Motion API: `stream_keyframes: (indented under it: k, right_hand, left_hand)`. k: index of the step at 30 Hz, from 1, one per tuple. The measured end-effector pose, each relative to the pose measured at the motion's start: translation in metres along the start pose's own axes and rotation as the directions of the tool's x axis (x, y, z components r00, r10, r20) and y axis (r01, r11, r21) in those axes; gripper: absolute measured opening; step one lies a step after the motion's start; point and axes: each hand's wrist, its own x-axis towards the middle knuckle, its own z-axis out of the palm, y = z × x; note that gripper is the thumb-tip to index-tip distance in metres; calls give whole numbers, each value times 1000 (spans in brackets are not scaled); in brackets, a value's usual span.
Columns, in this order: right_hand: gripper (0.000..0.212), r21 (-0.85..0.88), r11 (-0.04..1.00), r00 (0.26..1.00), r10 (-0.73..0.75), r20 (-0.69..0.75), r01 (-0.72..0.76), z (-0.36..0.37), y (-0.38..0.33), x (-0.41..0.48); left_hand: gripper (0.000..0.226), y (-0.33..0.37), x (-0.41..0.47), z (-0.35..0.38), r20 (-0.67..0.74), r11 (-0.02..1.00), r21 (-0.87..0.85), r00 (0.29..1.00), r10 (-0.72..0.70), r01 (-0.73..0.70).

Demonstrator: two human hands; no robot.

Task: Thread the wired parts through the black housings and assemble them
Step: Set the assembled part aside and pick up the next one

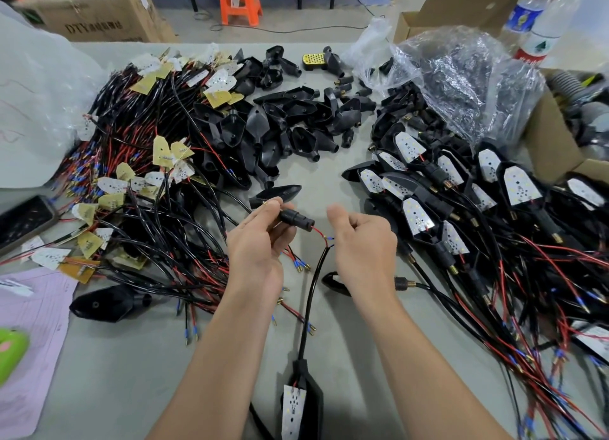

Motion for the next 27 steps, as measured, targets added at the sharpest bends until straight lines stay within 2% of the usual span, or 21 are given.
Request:
stream_keyframes:
  k: [2, 5, 8, 13, 15, 17, 21, 24, 27]
  right_hand:
    - [59, -40, 999, 997, 8, -81, -12, 3, 0, 2]
    - [61, -157, 987, 988, 10, -157, -35, 6, 2, 6]
    - [57, -273, 961, 983, 1, -184, -52, 8, 3, 9]
    - [48, -422, 905, 981, -27, -194, -58, 9, 2, 14]
    - [47, -380, 922, 980, -4, -197, -73, 9, 2, 13]
    - [49, -244, 964, 981, 61, -183, -105, 8, 4, 13]
    - [51, -102, 988, 991, 106, -76, -113, 8, 9, 12]
    - [47, -87, 991, 994, 99, -50, -103, 9, 10, 9]
    - [53, -122, 984, 989, 120, -87, -130, 8, 9, 12]
  left_hand:
    - [21, -2, -3, 1, -14, 1000, -15, 1000, -11, 11]
    - [14, -4, -6, 2, -48, 999, -36, 999, -20, 18]
    - [22, -4, -8, 4, -39, 1000, -25, 999, -1, 0]
    - [14, -6, -10, 8, -63, 990, 78, 990, 123, -118]
    - [22, -7, -10, 7, -50, 968, 136, 975, 217, -209]
    - [18, -8, -10, 6, -17, 949, 167, 961, 276, -269]
    - [23, -13, -7, 4, 11, 906, 240, 935, 356, -348]
    - [25, -17, -6, 2, 24, 898, 263, 933, 358, -352]
    - [15, -17, -4, 2, 44, 935, 214, 959, 281, -283]
